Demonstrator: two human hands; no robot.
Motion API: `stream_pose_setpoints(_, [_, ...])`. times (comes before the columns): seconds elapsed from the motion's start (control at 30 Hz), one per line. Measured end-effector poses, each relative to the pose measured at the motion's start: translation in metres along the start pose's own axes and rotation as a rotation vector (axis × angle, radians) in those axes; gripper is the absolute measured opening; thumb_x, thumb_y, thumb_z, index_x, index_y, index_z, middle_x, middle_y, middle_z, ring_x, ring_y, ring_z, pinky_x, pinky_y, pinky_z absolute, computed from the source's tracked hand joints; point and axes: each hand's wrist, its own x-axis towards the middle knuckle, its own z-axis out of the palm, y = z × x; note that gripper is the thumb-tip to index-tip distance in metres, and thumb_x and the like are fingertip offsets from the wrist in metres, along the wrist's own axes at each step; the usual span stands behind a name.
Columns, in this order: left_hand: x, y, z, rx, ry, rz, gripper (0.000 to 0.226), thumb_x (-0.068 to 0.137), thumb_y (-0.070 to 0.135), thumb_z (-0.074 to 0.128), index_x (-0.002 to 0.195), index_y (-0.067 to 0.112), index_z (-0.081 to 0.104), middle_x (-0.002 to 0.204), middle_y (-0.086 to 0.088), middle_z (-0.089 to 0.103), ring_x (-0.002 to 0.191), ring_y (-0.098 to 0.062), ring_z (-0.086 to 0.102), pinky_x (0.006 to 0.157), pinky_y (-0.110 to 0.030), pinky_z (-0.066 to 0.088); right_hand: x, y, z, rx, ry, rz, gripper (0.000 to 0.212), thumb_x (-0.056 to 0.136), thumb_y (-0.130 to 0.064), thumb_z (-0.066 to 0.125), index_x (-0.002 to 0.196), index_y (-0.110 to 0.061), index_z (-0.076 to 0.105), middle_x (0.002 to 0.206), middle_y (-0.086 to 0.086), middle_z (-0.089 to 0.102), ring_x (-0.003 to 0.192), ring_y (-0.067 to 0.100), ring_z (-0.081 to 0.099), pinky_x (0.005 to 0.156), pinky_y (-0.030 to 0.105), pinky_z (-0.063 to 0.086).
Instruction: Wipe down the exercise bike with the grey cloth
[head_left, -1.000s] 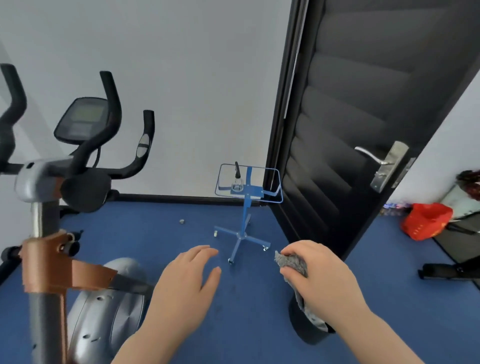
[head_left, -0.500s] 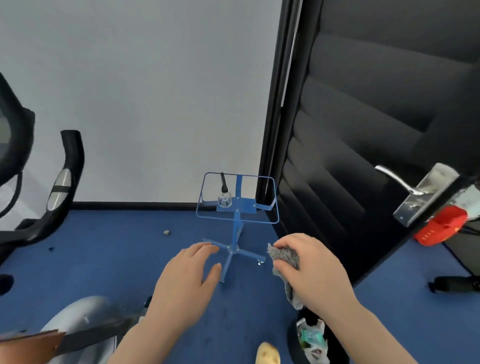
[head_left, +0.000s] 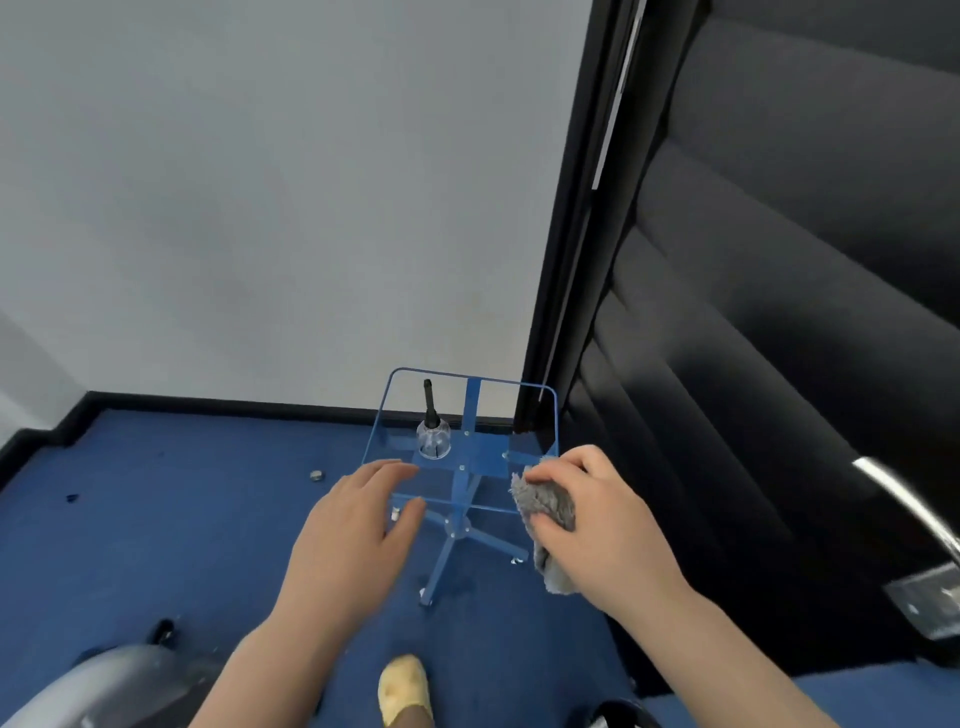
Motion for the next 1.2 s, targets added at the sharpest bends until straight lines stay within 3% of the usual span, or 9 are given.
stream_pose_setpoints(0.07, [0.025,-0.01,0.008,-0.002,-0.012,-0.022,0.032,0.092,0.035,0.048,0.123,0.029,0.054,0.132,0.017,0.051,0.113,-0.008,0.05,0.091,-0.024,0.037,0.028,0.004,0.009,-0.009,-0.01,-0.005,0.03,0.083,-0.029,0.061,0.109,-0.039,0.051,0.108,-0.022,0.043,0.087,0.003,0.055,0.072,0.024,0.052])
stream_pose_setpoints(0.2, [0.081,-0.034,0.029,-0.001,-0.11,-0.053,0.032,0.093,0.035,0.046,0.124,0.029,0.054,0.132,0.017,0.051,0.102,-0.009,0.053,0.086,-0.024,0.038,0.088,0.015,0.038,-0.043,-0.002,0.09,0.027,0.08,-0.026,0.063,0.099,-0.034,0.046,0.102,-0.016,0.048,0.082,0.007,0.055,0.067,0.031,0.051])
stream_pose_setpoints(0.33, [0.137,-0.063,0.053,0.023,-0.232,-0.1,0.032,0.093,0.033,0.046,0.123,0.027,0.055,0.133,0.014,0.052,0.114,-0.012,0.051,0.09,-0.027,0.041,0.144,0.033,0.082,-0.031,-0.039,0.259,0.022,0.079,-0.023,0.062,0.092,-0.03,0.046,0.1,-0.013,0.05,0.083,0.011,0.056,0.069,0.038,0.052])
stream_pose_setpoints(0.47, [0.192,-0.091,0.077,0.043,-0.275,-0.114,0.031,0.091,0.03,0.046,0.121,0.027,0.055,0.132,0.014,0.053,0.106,-0.015,0.054,0.086,-0.028,0.043,0.202,0.053,0.13,-0.011,-0.07,0.375,0.021,0.08,-0.023,0.064,0.092,-0.03,0.048,0.101,-0.013,0.051,0.079,0.012,0.056,0.064,0.035,0.051])
stream_pose_setpoints(0.67, [0.258,-0.122,0.127,0.028,-0.339,-0.101,0.033,0.092,0.026,0.046,0.123,0.028,0.055,0.131,0.014,0.054,0.117,-0.014,0.049,0.089,-0.027,0.041,0.269,0.102,0.188,0.008,-0.061,0.517,0.023,0.08,-0.02,0.065,0.093,-0.029,0.049,0.105,-0.013,0.051,0.083,0.013,0.056,0.056,0.028,0.044])
stream_pose_setpoints(0.87, [0.292,-0.15,0.166,0.014,-0.371,-0.118,0.03,0.092,0.026,0.045,0.12,0.027,0.056,0.127,0.014,0.055,0.111,-0.013,0.051,0.087,-0.026,0.043,0.303,0.138,0.242,0.018,-0.056,0.598,0.023,0.08,-0.019,0.067,0.095,-0.028,0.051,0.107,-0.012,0.051,0.086,0.013,0.057,0.063,0.035,0.053])
stream_pose_setpoints(1.1, [0.296,-0.172,0.184,0.021,-0.402,-0.136,0.033,0.09,0.023,0.046,0.121,0.031,0.056,0.13,0.018,0.053,0.115,-0.01,0.049,0.091,-0.024,0.039,0.312,0.162,0.282,0.04,-0.173,0.633,0.028,0.086,-0.02,0.063,0.111,-0.025,0.052,0.119,-0.006,0.049,0.102,0.018,0.055,0.079,0.035,0.051])
stream_pose_setpoints(1.2, [0.295,-0.172,0.181,0.032,-0.396,-0.141,0.032,0.091,0.024,0.047,0.12,0.03,0.057,0.13,0.017,0.053,0.115,-0.011,0.049,0.091,-0.024,0.039,0.312,0.162,0.281,0.024,-0.217,0.637,0.029,0.087,-0.023,0.06,0.114,-0.027,0.051,0.123,-0.008,0.047,0.105,0.017,0.054,0.079,0.035,0.05])
